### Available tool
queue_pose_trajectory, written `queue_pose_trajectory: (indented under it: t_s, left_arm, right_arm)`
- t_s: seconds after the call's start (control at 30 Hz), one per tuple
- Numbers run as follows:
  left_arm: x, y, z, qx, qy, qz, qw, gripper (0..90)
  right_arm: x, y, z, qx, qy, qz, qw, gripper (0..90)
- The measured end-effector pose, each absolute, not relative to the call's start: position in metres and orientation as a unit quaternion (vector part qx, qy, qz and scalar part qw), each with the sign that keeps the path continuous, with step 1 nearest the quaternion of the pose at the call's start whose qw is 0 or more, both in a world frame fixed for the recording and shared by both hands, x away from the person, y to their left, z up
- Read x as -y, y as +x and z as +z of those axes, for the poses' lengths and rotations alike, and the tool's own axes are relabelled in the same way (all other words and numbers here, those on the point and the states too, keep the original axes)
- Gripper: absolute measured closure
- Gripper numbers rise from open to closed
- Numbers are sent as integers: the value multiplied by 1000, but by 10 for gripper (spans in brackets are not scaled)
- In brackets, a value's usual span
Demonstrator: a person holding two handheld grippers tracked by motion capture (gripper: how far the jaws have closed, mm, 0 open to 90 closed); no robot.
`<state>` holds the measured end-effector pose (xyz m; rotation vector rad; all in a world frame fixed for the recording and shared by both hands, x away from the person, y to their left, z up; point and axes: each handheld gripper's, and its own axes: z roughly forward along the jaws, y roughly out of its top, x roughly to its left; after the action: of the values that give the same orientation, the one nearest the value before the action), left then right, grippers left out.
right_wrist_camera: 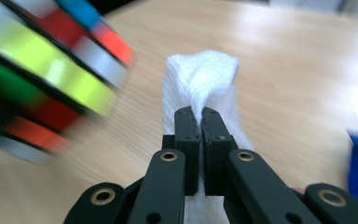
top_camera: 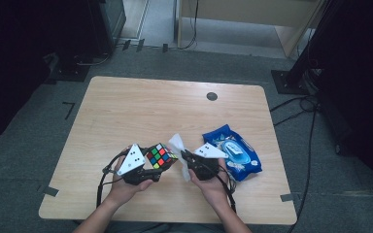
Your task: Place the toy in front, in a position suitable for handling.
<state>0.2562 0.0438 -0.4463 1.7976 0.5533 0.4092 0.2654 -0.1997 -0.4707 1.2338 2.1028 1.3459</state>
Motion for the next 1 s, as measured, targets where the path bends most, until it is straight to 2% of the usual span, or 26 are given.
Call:
queue_pose_trajectory:
  t_s: [0.13,0.3,0.5,0.7,0.77,0.93,1.0]
  left_arm:
    - [-46,259,-448,-240,767,173,570,342]
    - [-46,260,-450,-244,767,172,568,342]
    - [-45,261,-451,-246,768,174,566,342]
    - [-44,261,-455,-245,771,185,558,342]
    - [-42,260,-457,-246,772,196,552,342]
    - [-32,255,-462,-236,778,214,541,341]
    - [-29,253,-462,-231,780,220,538,341]
  right_arm:
    - [214,275,-484,-739,465,449,189,887]
    - [223,278,-483,-733,479,442,196,863]
    - [221,275,-468,-716,484,468,183,559]
    - [212,265,-440,-684,492,528,109,325]
    - [207,263,-433,-672,498,545,65,244]
    - [198,262,-429,-647,515,562,-10,162]
    - [195,264,-433,-639,533,554,-39,157]
